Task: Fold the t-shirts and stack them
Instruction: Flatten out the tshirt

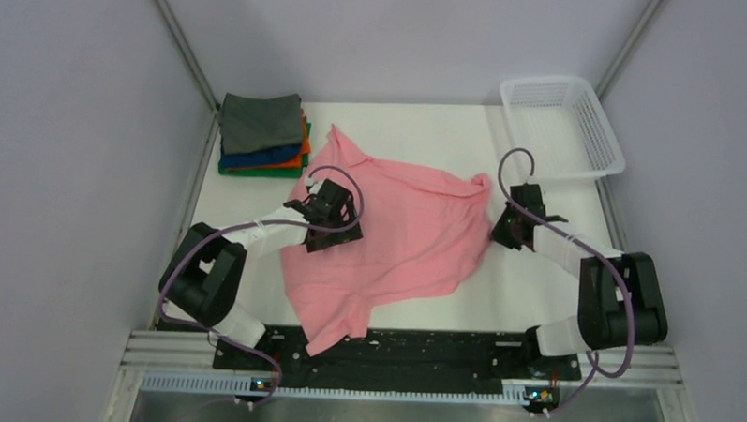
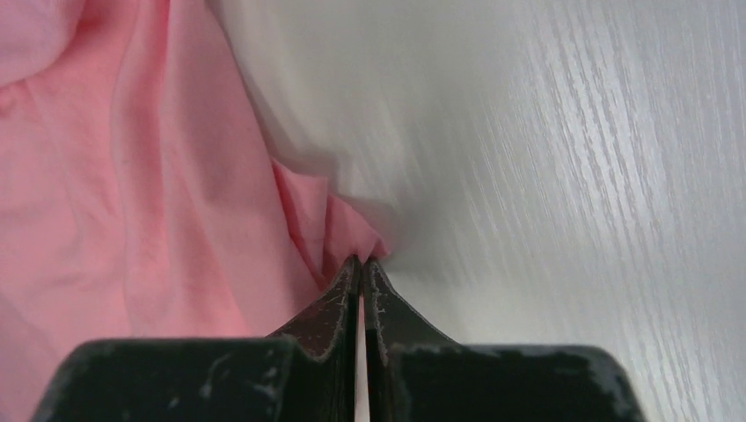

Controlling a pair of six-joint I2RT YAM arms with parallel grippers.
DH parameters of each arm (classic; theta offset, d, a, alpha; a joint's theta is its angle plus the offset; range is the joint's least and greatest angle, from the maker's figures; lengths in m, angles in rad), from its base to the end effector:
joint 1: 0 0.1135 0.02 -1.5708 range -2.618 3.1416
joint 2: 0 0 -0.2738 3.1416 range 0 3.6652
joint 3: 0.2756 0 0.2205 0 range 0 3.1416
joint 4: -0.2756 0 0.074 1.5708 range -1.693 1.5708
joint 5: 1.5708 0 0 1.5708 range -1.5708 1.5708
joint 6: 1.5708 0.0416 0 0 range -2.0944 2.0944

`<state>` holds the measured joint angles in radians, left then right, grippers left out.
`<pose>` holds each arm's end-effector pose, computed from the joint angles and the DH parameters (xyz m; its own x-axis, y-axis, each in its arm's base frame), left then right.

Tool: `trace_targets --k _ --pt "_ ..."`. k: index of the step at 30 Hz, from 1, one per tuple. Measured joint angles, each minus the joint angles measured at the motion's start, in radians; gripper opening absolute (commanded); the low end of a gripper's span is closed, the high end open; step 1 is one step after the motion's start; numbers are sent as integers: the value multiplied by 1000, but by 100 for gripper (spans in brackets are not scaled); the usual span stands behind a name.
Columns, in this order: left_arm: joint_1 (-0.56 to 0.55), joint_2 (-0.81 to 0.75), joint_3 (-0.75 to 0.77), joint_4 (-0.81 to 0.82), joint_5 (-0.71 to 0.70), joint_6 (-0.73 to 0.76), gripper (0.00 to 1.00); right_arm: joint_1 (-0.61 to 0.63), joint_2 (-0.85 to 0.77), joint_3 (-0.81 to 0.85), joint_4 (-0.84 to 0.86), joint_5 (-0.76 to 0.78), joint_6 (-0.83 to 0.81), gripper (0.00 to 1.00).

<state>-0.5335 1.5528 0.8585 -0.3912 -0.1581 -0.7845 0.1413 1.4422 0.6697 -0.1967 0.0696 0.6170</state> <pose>0.2360 -0.1318 0.1958 -0.8492 -0.3087 -0.4285 -0.2274 0.9460 -0.2310 0.2421 0.0315 0.1847 -0.7245 0.4800 -0.4948 0.3895 0.8772 0.2807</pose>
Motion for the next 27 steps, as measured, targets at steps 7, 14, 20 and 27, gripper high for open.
trace_targets --k 7,14,20,27 --pt "0 -19 -23 14 -27 -21 99 66 -169 141 -397 106 -37 0" --pt "0 -27 -27 13 -38 -27 99 229 -355 323 -784 293 60 19" --pt "0 -34 -27 -21 -45 -27 99 229 -317 253 -1005 436 167 97" --pt "0 -62 -26 -58 -68 -26 99 229 -289 235 -953 508 163 99"
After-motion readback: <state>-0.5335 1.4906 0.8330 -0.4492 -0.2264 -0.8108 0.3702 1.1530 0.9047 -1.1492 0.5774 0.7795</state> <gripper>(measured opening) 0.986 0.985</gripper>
